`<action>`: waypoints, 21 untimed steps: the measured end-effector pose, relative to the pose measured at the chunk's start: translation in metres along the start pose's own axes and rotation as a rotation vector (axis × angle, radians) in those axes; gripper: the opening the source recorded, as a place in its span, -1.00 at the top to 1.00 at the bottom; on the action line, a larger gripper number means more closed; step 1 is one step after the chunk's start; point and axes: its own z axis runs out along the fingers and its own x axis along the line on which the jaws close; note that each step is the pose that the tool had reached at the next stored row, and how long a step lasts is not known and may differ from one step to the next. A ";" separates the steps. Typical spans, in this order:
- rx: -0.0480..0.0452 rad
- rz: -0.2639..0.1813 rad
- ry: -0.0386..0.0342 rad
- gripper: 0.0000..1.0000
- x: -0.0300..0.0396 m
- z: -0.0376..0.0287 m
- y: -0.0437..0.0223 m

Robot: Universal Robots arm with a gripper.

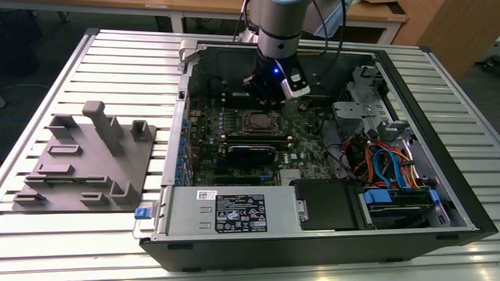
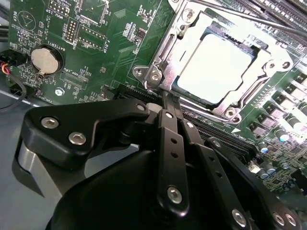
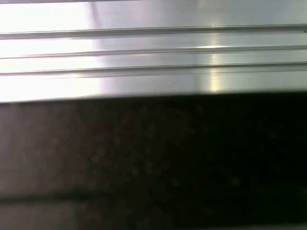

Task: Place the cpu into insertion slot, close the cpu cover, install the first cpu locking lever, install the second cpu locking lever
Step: 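Install the first cpu locking lever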

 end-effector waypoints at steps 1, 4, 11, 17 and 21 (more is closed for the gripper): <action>-0.0030 0.000 0.0000 0.80 0.0000 0.0000 0.0000; -0.0143 0.000 0.0004 0.80 -0.0001 -0.0002 0.0002; -0.0191 0.000 0.0008 0.80 -0.0003 -0.0107 0.0009; -0.0176 0.000 0.0008 0.80 -0.0004 -0.0124 -0.0008; -0.0176 0.000 0.0008 0.80 -0.0005 -0.0124 -0.0025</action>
